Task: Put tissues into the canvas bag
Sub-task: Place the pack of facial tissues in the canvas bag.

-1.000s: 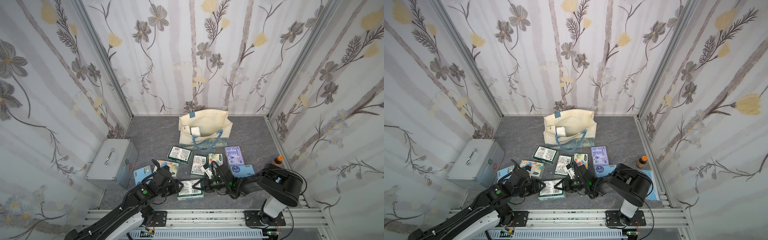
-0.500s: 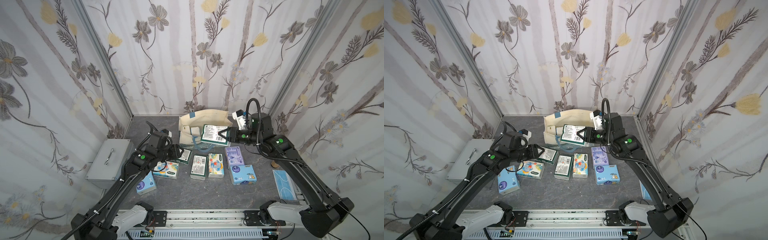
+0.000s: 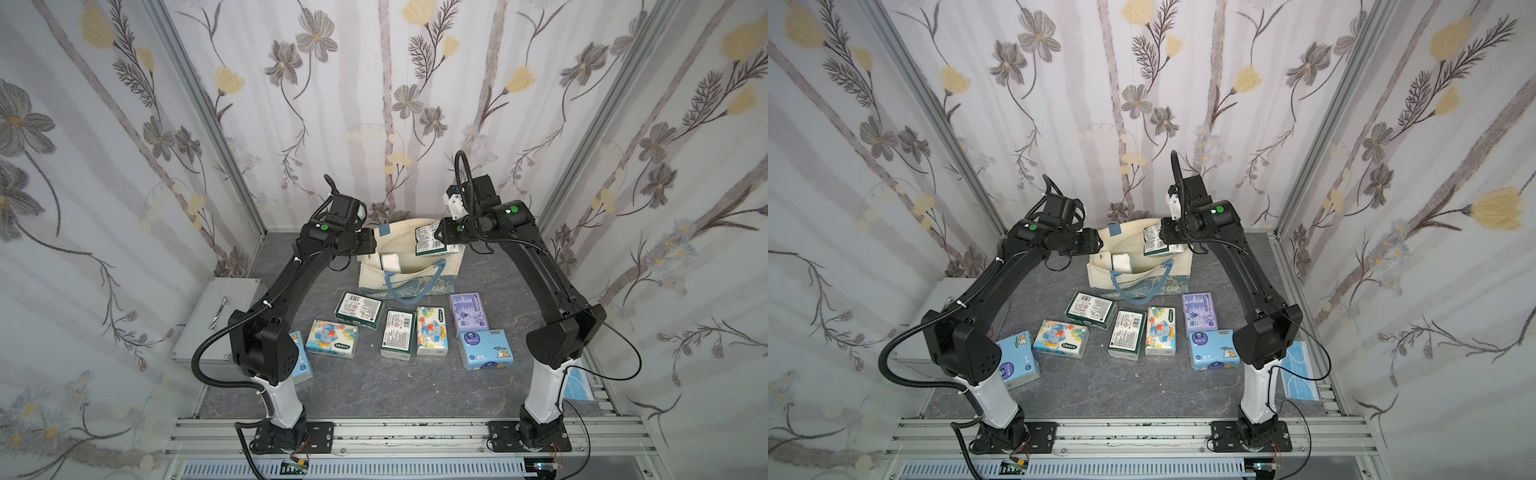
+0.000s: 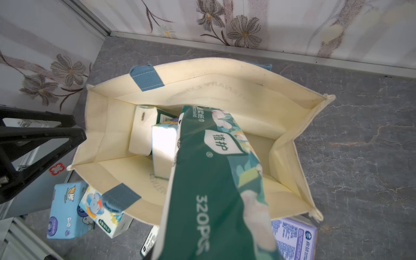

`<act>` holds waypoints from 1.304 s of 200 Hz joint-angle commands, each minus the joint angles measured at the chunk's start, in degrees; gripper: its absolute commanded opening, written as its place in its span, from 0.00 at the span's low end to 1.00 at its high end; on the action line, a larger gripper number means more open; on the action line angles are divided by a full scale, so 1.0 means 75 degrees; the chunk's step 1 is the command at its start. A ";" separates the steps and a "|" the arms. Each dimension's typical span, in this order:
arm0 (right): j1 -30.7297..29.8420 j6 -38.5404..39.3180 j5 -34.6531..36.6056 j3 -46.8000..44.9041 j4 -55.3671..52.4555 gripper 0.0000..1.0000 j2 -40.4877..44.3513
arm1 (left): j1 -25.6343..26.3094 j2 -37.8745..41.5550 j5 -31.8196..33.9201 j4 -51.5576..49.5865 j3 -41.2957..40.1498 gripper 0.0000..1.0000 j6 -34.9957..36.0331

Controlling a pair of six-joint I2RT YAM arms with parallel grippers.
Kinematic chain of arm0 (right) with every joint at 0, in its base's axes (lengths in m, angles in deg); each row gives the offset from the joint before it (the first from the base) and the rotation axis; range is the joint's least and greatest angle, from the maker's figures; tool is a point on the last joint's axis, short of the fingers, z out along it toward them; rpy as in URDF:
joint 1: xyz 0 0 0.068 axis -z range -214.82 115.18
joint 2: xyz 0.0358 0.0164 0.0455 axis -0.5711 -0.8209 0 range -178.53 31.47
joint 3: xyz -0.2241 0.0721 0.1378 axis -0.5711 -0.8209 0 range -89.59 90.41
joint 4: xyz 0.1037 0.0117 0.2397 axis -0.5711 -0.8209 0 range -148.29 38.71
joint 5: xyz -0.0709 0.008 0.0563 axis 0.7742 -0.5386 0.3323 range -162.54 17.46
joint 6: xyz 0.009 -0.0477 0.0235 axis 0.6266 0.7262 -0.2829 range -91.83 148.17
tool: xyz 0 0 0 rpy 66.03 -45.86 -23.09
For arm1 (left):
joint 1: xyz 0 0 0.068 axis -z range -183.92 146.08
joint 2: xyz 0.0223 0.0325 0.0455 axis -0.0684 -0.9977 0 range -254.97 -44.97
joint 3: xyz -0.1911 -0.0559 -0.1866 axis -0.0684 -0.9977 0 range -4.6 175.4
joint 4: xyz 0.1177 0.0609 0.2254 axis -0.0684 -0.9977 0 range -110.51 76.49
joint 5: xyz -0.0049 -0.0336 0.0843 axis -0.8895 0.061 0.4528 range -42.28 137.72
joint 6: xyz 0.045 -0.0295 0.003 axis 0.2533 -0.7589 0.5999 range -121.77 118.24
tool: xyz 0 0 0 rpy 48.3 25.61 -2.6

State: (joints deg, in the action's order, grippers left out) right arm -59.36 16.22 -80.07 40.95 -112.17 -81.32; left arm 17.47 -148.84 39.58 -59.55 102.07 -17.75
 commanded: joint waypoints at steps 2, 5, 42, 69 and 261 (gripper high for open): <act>-0.0168 0.0421 0.0676 0.0905 -0.0727 0.36 -0.0746 | -0.0074 -0.0327 -0.0278 -0.0371 0.0225 0.58 0.0176; -0.0219 0.0450 0.0736 0.1029 -0.0768 0.36 -0.0850 | -0.0074 -0.0348 -0.0331 -0.0354 0.0207 0.58 0.0166; -0.0658 0.0690 0.1729 0.1803 -0.1016 0.37 -0.1865 | -0.0086 -0.0459 -0.0859 -0.0292 -0.0084 0.42 0.0216; -0.0937 0.0666 0.2361 0.1582 -0.1177 0.36 -0.2041 | -0.0086 -0.0165 -0.1220 0.0066 -0.0746 0.32 0.0288; -0.1292 -0.1136 0.0304 -0.1171 0.1677 0.54 -0.1611 | 0.0887 0.0263 0.0758 0.0248 -0.1458 0.00 0.0810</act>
State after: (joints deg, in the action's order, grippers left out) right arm -69.04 10.17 -69.10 27.68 -102.95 -90.96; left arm 25.27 -145.56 44.82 -59.09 90.12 -9.14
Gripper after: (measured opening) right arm 0.467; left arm 0.060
